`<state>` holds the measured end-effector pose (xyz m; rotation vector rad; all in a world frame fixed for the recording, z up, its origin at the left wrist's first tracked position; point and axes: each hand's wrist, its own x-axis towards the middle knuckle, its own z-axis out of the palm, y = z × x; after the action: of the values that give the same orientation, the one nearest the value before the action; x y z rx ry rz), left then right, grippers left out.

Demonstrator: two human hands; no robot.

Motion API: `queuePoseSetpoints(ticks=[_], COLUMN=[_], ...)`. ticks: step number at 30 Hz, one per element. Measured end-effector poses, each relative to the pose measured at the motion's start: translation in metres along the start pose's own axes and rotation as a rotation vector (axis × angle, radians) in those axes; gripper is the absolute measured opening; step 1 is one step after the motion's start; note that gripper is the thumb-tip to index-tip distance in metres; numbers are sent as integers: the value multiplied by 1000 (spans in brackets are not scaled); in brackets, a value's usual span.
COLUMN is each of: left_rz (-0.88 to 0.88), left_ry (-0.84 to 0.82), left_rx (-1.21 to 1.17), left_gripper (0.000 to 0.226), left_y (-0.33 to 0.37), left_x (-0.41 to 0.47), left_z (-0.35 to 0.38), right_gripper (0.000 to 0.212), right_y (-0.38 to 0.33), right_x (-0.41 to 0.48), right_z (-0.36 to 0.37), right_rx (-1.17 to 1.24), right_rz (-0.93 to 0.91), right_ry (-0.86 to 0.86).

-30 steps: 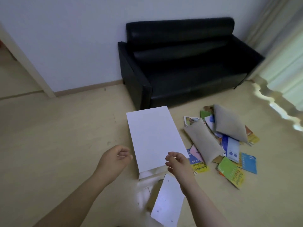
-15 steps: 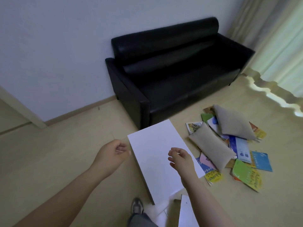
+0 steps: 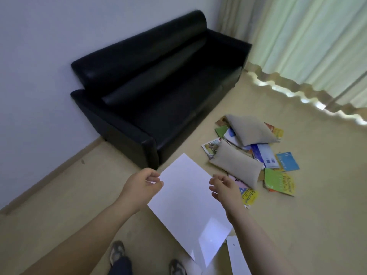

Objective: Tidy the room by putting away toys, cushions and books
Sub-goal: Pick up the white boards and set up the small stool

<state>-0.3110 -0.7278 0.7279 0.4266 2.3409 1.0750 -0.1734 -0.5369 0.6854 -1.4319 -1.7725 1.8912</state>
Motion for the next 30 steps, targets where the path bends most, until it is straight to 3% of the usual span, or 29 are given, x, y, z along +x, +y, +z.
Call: queuePoseSetpoints(ticks=[16, 23, 30], left_rz=[270, 381, 510], left_ry=[-453, -660, -769], left_rx=[193, 292, 406], left_gripper=[23, 17, 19], left_y=[-6, 9, 39], left_x=[132, 156, 189], left_z=[-68, -39, 8], right_gripper=[22, 19, 17], right_y=[7, 31, 43], right_x=[-46, -72, -37], right_z=[106, 121, 110], right_rx=[330, 470, 566], right_rz=[145, 239, 280], right_ry=[492, 703, 815])
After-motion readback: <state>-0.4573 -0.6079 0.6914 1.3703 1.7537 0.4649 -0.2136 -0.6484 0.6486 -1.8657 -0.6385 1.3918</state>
